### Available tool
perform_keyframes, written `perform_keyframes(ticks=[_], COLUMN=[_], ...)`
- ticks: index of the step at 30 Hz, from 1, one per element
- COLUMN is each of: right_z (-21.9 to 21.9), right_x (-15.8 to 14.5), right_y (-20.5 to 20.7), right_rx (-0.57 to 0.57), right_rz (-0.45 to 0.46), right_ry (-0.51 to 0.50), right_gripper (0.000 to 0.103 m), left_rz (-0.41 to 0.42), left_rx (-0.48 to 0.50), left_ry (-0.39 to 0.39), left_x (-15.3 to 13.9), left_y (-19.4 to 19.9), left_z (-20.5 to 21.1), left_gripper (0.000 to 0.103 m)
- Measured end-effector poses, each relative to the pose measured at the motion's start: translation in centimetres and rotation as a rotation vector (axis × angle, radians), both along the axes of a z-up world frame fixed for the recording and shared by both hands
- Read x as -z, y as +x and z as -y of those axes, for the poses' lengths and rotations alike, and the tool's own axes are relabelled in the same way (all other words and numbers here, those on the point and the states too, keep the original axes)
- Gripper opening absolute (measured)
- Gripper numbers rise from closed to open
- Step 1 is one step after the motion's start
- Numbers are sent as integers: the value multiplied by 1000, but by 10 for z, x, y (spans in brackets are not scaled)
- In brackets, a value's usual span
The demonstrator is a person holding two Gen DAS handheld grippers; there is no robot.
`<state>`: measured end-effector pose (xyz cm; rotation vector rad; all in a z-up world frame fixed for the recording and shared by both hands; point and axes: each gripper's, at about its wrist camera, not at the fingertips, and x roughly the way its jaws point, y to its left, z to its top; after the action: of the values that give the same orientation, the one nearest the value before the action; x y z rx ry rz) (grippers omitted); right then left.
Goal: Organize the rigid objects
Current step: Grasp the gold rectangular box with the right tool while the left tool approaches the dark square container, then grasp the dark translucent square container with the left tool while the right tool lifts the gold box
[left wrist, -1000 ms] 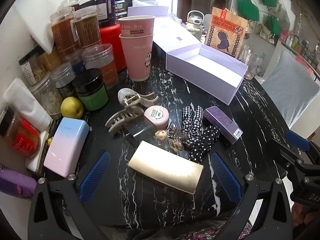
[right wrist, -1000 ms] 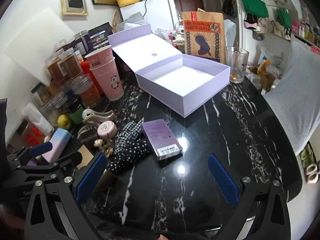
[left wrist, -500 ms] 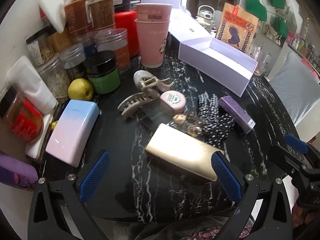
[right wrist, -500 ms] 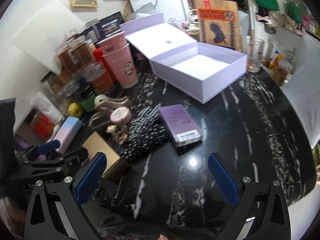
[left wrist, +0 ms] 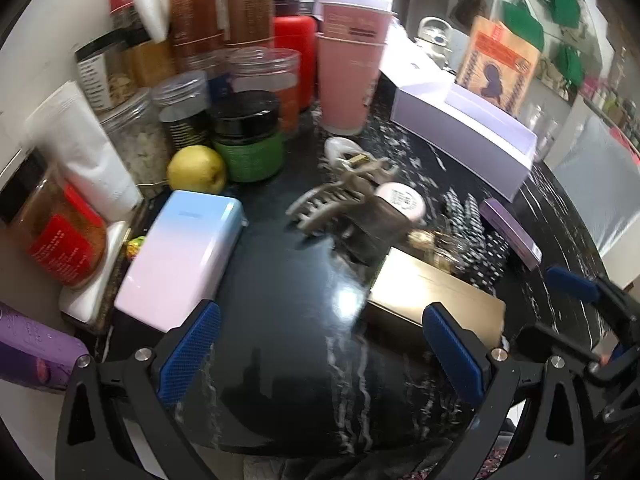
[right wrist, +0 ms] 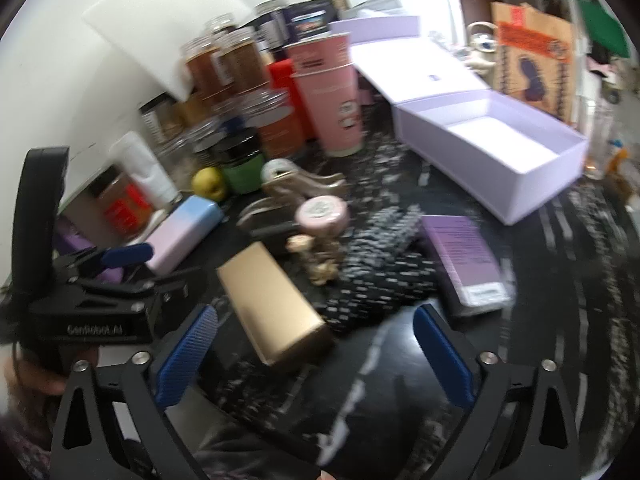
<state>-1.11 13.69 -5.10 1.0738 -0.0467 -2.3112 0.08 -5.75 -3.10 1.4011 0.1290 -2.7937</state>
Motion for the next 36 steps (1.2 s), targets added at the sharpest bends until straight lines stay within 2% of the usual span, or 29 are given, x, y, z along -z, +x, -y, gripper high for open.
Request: perform_keyframes(ticks=[6, 14, 16, 19, 22, 29, 36], right_z=[21, 49, 55, 61, 62, 49, 22], right_x=[11, 30, 35, 46, 50, 42, 17], right_y=[-13, -31, -33, -34, -36, -35, -20], right_rx=[-85, -187, -201, -210, -194, -176, -115], right_rz=[41, 71, 84, 120, 127, 160, 108], right_ry=[-8, 41, 57, 80, 103, 37, -20], right_gripper=[88, 76, 67, 61, 49, 45, 45], left_rz=[-3, 3, 8, 12, 7, -6, -13], left_rx=[-45, -62, -62, -58, -46, -19, 26], left_ry=[-4, 3, 7, -5, -19, 12, 77], left_x=[1, 6, 7, 8, 7, 7, 9], left_y=[-4, -10, -12, -14, -15, -18, -25], left_z=[22, 35, 37, 37, 34, 29, 12], left_gripper=[103, 103, 103, 103, 103, 103, 103])
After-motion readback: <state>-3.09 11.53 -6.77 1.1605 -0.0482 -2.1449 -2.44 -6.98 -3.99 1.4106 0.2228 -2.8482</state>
